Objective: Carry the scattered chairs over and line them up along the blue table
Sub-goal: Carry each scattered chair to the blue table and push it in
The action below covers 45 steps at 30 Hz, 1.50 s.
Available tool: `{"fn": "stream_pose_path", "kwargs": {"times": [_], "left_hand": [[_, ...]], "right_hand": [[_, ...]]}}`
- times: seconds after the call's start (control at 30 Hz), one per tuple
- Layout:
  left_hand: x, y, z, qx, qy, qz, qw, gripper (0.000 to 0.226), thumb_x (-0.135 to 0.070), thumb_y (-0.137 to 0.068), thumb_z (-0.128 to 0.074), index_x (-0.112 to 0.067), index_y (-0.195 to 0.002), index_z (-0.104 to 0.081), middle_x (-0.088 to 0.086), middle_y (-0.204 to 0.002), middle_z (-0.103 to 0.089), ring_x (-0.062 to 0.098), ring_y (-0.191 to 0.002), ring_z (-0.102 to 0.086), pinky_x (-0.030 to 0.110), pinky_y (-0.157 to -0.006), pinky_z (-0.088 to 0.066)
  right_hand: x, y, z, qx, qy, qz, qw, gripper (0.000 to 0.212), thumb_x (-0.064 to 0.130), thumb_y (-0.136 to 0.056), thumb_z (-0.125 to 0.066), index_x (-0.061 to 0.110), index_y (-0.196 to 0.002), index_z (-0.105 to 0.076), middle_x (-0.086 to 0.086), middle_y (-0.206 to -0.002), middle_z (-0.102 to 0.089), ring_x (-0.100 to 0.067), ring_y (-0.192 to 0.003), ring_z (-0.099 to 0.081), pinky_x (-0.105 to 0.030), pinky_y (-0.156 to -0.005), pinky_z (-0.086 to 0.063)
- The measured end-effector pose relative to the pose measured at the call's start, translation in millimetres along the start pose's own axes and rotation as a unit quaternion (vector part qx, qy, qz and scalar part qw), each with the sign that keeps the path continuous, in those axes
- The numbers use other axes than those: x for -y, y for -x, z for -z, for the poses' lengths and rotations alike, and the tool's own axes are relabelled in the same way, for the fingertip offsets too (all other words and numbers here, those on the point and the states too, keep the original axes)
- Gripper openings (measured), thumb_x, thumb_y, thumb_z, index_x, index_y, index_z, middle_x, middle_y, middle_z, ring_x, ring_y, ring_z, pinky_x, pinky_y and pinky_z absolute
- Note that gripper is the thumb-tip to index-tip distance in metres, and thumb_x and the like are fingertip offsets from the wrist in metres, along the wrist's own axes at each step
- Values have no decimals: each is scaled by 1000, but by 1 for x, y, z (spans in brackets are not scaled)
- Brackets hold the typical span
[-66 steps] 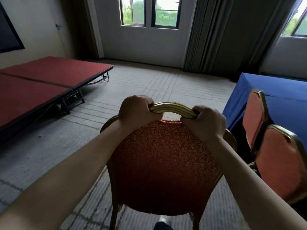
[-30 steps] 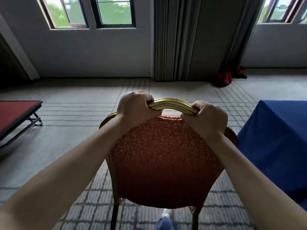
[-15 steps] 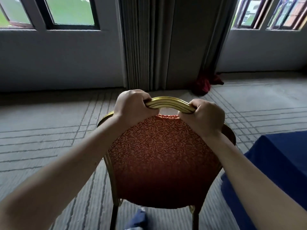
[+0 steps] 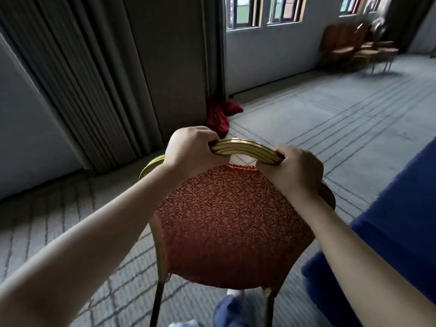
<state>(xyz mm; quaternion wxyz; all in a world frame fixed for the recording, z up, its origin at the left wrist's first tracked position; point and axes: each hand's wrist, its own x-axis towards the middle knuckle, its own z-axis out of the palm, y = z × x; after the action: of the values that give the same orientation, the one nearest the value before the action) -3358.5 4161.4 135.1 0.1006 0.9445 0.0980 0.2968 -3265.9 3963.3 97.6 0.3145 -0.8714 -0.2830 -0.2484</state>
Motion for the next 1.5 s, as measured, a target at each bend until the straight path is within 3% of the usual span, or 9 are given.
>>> {"fn": "stream_pose_path", "kwargs": {"times": [0.23,0.43,0.57,0.73,0.93,1.07,1.27,1.4,1.5], "left_hand": [[53,-171,-102,-2,34,-52,998,34,-55,-63,-67,-22,-68,-71,-9,-66,-60,10,-62,-57,27,-58,-46],[63,-306,-184,6,87,-113,990,26,-47,-64,-73,-21,-62,-67,-8,-60,-56,10,-57,-53,27,-54,-45],[59,-397,-255,34,125,-162,978,27,-53,-63,-65,-27,-58,-58,-12,-56,-46,11,-57,-53,26,-53,-43],[33,-506,-344,85,174,-243,951,34,-59,-61,-59,-25,-60,-55,-9,-62,-55,12,-62,-57,28,-56,-46],[-32,-596,-418,147,232,-370,887,27,-52,-64,-69,-25,-66,-65,-9,-65,-58,9,-64,-56,25,-54,-41],[-84,-637,-464,178,269,-434,841,28,-51,-63,-65,-24,-68,-68,-9,-66,-60,9,-65,-58,29,-58,-48],[-167,-671,-536,203,314,-483,792,27,-49,-62,-67,-23,-68,-68,-7,-65,-61,12,-64,-59,30,-57,-47],[-225,-677,-562,193,329,-521,764,30,-44,-64,-74,-18,-60,-58,-5,-58,-51,15,-56,-52,28,-49,-35],[-272,-674,-572,190,373,-568,709,32,-51,-62,-64,-26,-57,-44,-10,-54,-41,11,-52,-46,24,-50,-27]], "right_hand": [[-60,-147,-83,0,43,-47,998,35,48,-71,-66,16,-58,-59,6,-48,-53,-18,-47,-51,-21,-45,-32],[-119,-251,-126,-23,105,-113,988,32,50,-67,-69,21,-61,-57,10,-51,-50,-15,-53,-51,-21,-45,-27],[-169,-309,-153,-49,156,-163,973,36,52,-66,-71,19,-62,-58,10,-52,-52,-13,-52,-47,-18,-45,-25],[-231,-362,-177,-108,208,-238,943,36,48,-67,-71,17,-57,-54,11,-48,-48,-11,-46,-46,-19,-43,-20],[-294,-395,-181,-167,245,-345,891,39,47,-69,-68,14,-57,-50,4,-48,-51,-12,-46,-48,-26,-44,-33],[-339,-410,-178,-219,289,-386,848,44,47,-72,-68,22,-52,-38,8,-43,-41,-13,-43,-41,-23,-44,-20],[-411,-420,-164,-243,342,-430,799,45,48,-71,-70,16,-52,-46,4,-45,-46,-14,-42,-43,-25,-43,-24],[-437,-417,-142,-249,371,-475,758,40,48,-68,-69,20,-52,-45,7,-45,-46,-11,-42,-43,-25,-41,-27],[-450,-407,-124,-277,410,-496,714,40,46,-67,-71,19,-51,-46,7,-44,-44,-11,-41,-42,-21,-40,-22]]}}
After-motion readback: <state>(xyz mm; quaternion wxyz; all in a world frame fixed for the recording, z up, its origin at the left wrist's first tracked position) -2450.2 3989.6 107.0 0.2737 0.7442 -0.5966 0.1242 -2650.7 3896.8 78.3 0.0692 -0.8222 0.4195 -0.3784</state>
